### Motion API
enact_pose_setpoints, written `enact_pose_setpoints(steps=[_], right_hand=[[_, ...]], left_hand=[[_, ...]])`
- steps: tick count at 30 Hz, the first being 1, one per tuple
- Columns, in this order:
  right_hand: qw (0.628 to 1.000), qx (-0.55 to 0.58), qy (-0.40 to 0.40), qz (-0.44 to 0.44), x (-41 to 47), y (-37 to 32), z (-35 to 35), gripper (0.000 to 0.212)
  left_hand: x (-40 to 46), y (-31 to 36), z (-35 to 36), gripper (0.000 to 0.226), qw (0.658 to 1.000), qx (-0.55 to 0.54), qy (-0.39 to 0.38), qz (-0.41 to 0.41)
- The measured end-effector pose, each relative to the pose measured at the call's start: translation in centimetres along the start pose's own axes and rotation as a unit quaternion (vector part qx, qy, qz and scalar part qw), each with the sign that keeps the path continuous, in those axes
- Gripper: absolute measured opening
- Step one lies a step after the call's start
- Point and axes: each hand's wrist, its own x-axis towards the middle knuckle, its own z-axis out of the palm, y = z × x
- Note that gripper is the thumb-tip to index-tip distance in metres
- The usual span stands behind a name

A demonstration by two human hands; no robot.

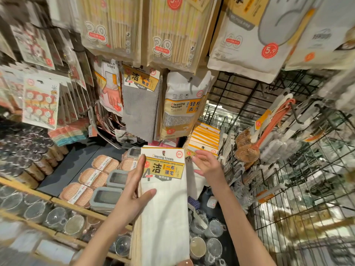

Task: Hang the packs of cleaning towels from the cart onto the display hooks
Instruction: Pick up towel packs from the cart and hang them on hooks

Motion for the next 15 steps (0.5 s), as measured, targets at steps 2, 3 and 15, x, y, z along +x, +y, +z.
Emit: enact_pose_setpoints(steps=[2,3,15], right_hand=[[0.999,0.023,-0.044,-0.017,-0.9,-1.2,1.0,0.019],[0.997,0.028,-0.06,-0.029,-1.3,-1.6,1.4,0.02],[0.995,-0.029,-0.033,-0.087,-2.8,-2.9,1.2,0.031]], left_hand=[[0.2,0.0,0.4,0.095,1.0,-0.011,-0.006,0.004],[0.3,0.0,0.6,0.097,1.0,-0.019,-0.008,0.006],[0.0,0.6,1.1,0.096,0.996,-0.088,-0.02,0.021]])
